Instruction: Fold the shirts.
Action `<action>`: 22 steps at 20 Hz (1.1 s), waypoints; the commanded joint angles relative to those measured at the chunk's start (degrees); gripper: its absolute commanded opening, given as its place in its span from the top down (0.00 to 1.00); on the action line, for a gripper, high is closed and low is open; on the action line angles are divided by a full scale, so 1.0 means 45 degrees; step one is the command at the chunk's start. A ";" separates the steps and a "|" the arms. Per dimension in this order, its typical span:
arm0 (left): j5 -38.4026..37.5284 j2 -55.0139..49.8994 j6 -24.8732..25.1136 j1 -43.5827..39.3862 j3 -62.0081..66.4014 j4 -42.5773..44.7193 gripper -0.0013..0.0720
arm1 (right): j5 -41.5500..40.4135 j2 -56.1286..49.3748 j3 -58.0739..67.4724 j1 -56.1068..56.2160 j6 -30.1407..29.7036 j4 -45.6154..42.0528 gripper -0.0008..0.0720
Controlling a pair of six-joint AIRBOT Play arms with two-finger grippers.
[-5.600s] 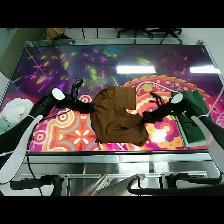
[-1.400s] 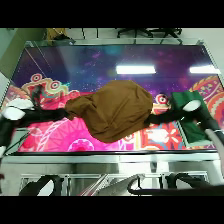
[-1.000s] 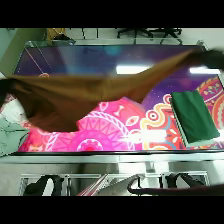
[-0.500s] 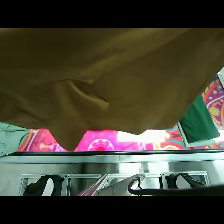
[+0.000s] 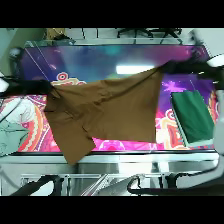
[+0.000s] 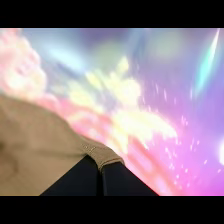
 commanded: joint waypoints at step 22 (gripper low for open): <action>-0.0850 -0.0899 0.0962 0.5736 -0.7023 -0.0719 0.09 | 0.2030 0.4206 -0.9394 -0.3483 0.2924 -0.4002 0.58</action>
